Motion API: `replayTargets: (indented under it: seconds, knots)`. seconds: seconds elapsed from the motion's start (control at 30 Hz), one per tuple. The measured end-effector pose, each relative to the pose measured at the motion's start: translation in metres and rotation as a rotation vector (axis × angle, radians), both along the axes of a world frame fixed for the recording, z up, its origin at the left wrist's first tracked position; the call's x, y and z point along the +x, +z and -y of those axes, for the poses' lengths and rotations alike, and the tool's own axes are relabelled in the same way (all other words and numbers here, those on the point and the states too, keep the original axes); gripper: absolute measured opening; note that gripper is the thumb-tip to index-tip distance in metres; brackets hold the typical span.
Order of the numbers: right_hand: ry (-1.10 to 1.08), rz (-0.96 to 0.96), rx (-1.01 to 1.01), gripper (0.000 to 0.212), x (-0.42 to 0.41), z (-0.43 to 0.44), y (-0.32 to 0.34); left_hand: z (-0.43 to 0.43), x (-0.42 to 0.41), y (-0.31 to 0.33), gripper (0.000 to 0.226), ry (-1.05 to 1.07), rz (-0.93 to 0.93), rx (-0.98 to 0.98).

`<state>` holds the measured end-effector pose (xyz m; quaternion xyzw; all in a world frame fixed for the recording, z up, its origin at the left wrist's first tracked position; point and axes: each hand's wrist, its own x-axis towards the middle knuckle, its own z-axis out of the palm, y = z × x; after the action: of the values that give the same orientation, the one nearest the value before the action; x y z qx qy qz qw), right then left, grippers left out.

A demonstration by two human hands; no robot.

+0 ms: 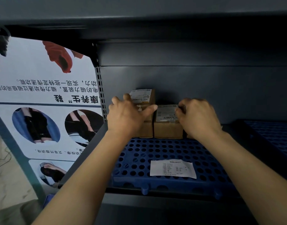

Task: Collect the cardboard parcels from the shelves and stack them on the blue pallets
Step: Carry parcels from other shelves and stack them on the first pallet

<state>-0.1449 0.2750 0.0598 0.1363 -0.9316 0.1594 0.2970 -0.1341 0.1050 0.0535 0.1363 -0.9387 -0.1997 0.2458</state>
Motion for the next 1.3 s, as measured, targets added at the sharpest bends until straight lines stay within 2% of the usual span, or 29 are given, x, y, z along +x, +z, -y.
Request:
replayTargets:
  seconds: [0.17, 0.37, 0.57, 0.67, 0.8, 1.03, 1.2, 1.3]
  knots:
    - [0.018, 0.005, -0.008, 0.028, 0.002, 0.007, 0.003, 0.004, 0.008, 0.002, 0.098, -0.003, -0.006, 0.022]
    - [0.034, -0.004, 0.014, 0.030, 0.011, 0.012, 0.005, 0.007, 0.021, 0.006, 0.089, -0.013, -0.130, -0.032]
    - [0.064, -0.026, 0.054, 0.029, 0.026, 0.005, 0.005, 0.005, 0.037, 0.015, 0.042, -0.137, -0.370, -0.038]
    - [0.010, -0.017, 0.077, 0.027, 0.034, -0.004, 0.002, -0.017, 0.046, 0.020, 0.036, -0.291, -0.420, -0.048]
    - [-0.123, 0.002, 0.142, 0.024, 0.050, -0.034, -0.005, -0.060, 0.058, 0.021, 0.026, -0.588, -0.346, -0.095]
    - [-0.553, 0.157, 0.338, 0.020, 0.116, -0.121, -0.015, -0.152, 0.087, 0.015, 0.024, -1.025, -0.206, -0.207]
    - [-0.776, 0.246, 0.294, 0.014, 0.192, -0.188, -0.018, -0.226, 0.124, 0.008, 0.023, -1.263, -0.227, -0.260]
    - [-0.911, 0.307, 0.234, 0.027, 0.243, -0.229, -0.021, -0.277, 0.154, 0.006, 0.023, -1.404, -0.221, -0.267]
